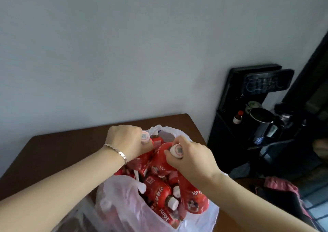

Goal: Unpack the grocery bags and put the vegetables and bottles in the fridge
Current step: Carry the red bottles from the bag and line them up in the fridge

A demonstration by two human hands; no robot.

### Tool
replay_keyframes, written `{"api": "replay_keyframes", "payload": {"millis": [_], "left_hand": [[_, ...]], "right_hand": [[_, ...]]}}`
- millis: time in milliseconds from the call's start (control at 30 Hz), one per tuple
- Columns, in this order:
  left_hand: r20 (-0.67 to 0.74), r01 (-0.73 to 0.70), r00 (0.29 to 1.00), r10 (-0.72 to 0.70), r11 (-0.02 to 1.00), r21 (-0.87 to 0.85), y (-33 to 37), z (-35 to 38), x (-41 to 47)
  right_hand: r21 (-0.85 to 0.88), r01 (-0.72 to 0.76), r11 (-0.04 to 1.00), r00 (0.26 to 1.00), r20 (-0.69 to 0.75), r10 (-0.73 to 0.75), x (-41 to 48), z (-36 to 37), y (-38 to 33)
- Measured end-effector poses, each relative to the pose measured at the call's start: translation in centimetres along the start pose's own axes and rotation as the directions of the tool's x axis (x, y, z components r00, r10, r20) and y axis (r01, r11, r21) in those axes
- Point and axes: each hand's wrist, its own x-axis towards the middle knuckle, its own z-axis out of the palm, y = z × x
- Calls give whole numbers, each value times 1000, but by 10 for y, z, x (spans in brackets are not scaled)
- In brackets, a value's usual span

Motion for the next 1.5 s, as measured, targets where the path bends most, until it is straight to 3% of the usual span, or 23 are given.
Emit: {"api": "replay_keyframes", "payload": {"millis": [200,367,533,700,800,867,933,1067,1333,1500], "left_hand": [[-207,-278,936,283,959,51,-1,-57,-21],[-323,-568,769,552,822,53,54,-87,-40],[-413,-832,464,784,546,101,141,-113,-103],[-492,-968,82,867,187,169,236,-142,-219],[-498,-981,-120,859,-27,191,292,-162,-310],[-500,-962,-244,831,-142,233,328,-173,-378],[-494,-936,-340,800,-234,264,360,-182,-453],[-451,-863,-505,736,-424,274,402,-204,-613],[-433,-690,-699,569,-695,201,456,-247,-895],[-443,-572,-770,460,-805,157,477,-291,-1037]], "right_hand": [[-103,-103,989,970,-232,77,-27,-56,-30],[-223,-362,905,889,-374,263,-87,-96,-29],[-213,-643,736,714,-517,473,-199,-138,-15],[-219,-871,439,465,-656,595,-349,-175,-14],[-96,-957,273,266,-660,702,-453,-194,-25],[-74,-988,136,147,-725,672,-527,-201,-35],[-83,-996,19,76,-772,632,-603,-208,-51],[-8,-994,-112,-62,-795,603,-749,-226,-103],[177,-890,-420,-391,-770,504,-982,-269,-194],[314,-770,-556,-561,-748,355,-1100,-303,-222]]}}
